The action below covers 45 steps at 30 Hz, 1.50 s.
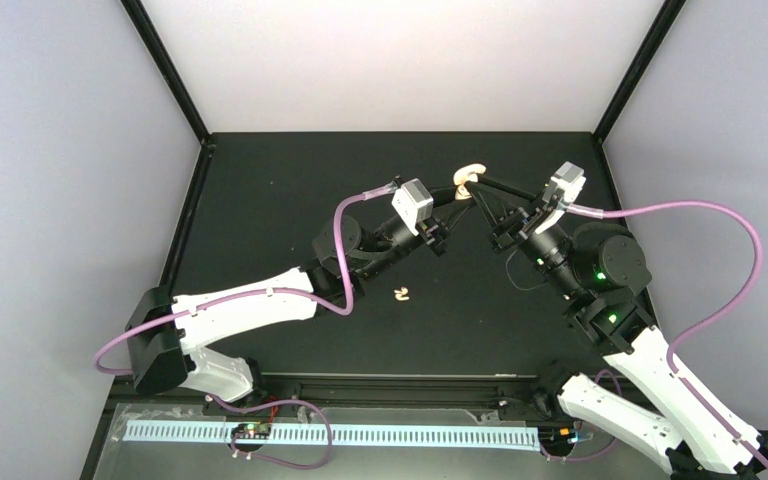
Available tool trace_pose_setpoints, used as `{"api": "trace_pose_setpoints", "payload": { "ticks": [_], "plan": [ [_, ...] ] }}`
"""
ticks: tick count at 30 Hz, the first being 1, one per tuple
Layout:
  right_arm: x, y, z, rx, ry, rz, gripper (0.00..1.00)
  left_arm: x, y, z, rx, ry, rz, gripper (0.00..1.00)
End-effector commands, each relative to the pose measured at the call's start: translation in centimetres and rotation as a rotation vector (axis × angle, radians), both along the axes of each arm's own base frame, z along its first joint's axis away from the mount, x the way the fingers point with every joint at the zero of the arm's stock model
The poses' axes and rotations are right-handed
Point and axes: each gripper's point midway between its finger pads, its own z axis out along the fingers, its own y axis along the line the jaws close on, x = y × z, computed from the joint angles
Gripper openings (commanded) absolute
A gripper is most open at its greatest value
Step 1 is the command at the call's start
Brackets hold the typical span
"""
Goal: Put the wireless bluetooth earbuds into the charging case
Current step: Place the earbud in the charging case.
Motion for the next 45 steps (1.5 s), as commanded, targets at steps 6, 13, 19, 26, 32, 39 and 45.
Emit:
{"api": "trace_pose_setpoints", "payload": {
  "ticks": [6,13,19,26,32,39,45],
  "plan": [
    [0.3,0.2,-1.5,-0.038,0.032,-0.007,0.10,-1.5,2.7,6.1,-0.145,-0.065,-0.004,0.02],
    [0.2,0.0,-1.4,-0.033,0.028,-0.011,0.09,-1.6,3.0,6.8,-0.157,-0.082,0.005,0.02],
    [0.0,-0.2,-1.1,-0.021,0.025,-0.011,0.09,-1.6,2.8,6.5,-0.152,-0.076,0.001,0.01],
    [-0.8,-0.5,1.1,0.023,-0.020,0.009,0.09,-1.3,2.2,5.1,-0.124,-0.069,0.000,0.01],
    [-0.8,-0.4,1.2,0.034,-0.020,0.016,0.09,-1.6,1.9,4.6,-0.108,-0.098,-0.009,0.01],
    [-1.2,-0.7,2.4,0.059,-0.045,0.024,0.09,-2.2,0.9,2.5,-0.075,-0.139,-0.045,0.02],
    [-1.2,-0.8,2.5,0.066,-0.050,0.021,0.09,-2.6,0.5,1.9,-0.055,-0.161,-0.063,0.01]
  ]
}}
